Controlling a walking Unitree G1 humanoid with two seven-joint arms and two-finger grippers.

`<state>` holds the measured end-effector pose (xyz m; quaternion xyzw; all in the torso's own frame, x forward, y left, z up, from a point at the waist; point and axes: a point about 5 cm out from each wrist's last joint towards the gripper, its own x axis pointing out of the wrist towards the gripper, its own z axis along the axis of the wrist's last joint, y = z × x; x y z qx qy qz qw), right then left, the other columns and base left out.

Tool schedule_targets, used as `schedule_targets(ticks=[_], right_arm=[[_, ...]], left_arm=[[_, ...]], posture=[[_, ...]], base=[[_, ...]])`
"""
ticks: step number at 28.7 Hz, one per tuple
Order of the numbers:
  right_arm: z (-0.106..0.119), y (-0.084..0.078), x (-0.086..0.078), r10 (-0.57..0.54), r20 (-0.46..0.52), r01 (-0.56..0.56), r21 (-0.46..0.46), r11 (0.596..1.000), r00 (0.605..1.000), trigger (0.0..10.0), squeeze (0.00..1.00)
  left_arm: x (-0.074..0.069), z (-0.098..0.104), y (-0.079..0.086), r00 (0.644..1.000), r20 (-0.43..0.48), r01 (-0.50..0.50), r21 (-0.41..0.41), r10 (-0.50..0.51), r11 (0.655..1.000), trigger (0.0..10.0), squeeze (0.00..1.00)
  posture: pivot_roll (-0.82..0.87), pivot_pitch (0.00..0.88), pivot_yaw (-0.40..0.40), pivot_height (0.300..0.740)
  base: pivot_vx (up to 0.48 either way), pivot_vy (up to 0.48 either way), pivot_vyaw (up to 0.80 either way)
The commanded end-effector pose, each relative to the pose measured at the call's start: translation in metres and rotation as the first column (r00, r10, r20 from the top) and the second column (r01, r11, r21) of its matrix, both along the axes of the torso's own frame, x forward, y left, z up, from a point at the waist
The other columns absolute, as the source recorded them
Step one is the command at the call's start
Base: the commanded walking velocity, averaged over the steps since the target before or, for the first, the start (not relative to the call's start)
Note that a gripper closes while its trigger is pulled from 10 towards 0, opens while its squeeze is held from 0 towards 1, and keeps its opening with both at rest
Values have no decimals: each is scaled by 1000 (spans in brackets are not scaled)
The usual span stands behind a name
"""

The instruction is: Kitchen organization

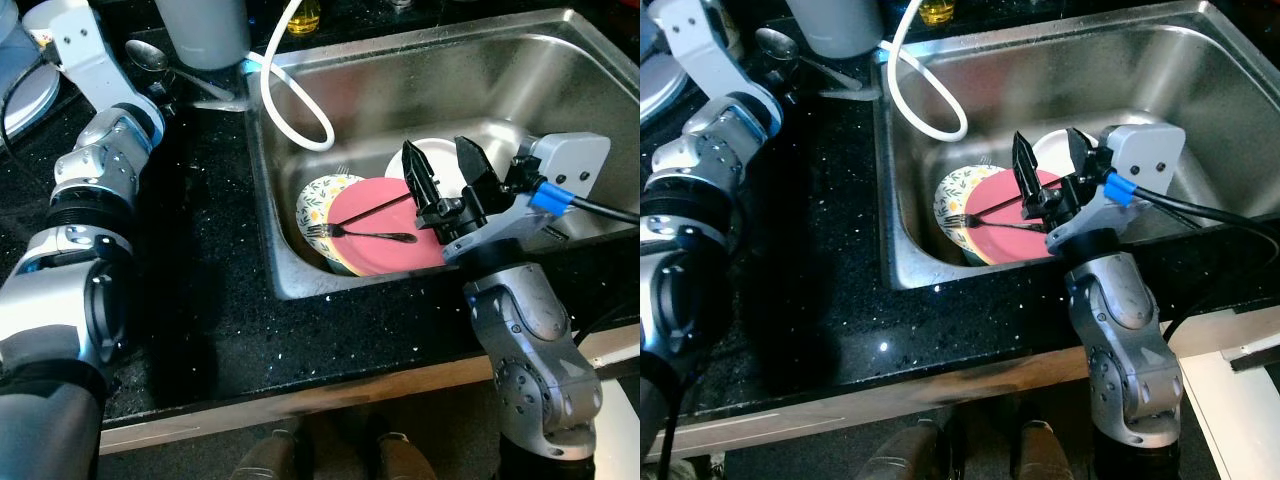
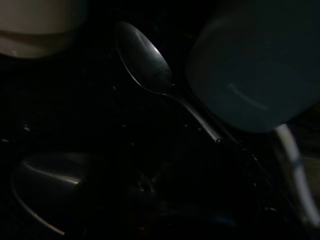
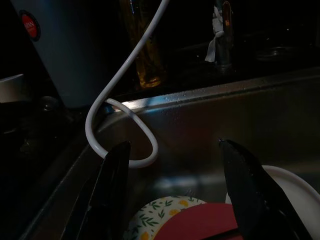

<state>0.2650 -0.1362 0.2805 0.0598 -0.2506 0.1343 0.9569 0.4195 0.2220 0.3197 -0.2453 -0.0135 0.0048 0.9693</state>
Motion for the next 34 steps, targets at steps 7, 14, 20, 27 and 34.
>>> schedule_targets(ticks=[7,14,20,27,34], right_arm=[[-2,0,0,13,-9,-13,4,1000,1000,10000,0],[0,1,3,17,0,-17,-1,1000,1000,10000,0],[1,1,5,20,13,-20,-6,1000,1000,10000,0],[1,0,7,20,18,-20,-6,1000,1000,10000,0],[-8,-2,10,-34,-1,34,-22,999,999,10000,0]], left_arm=[[-1,-20,-57,896,-57,440,-18,-440,898,10000,0],[-7,-20,-93,800,-20,597,-65,-599,799,10000,0],[-28,16,-102,635,317,712,114,-704,693,10000,0],[-43,29,-95,596,416,611,321,-687,724,10000,0],[-55,20,-95,741,399,248,584,-540,773,10000,0]], posture=[[56,290,110,740],[52,270,104,740],[52,240,101,740],[55,217,94,740],[63,191,93,740]], base=[[0,0,0],[0,0,0],[0,0,0],[0,0,0],[0,0,0]])
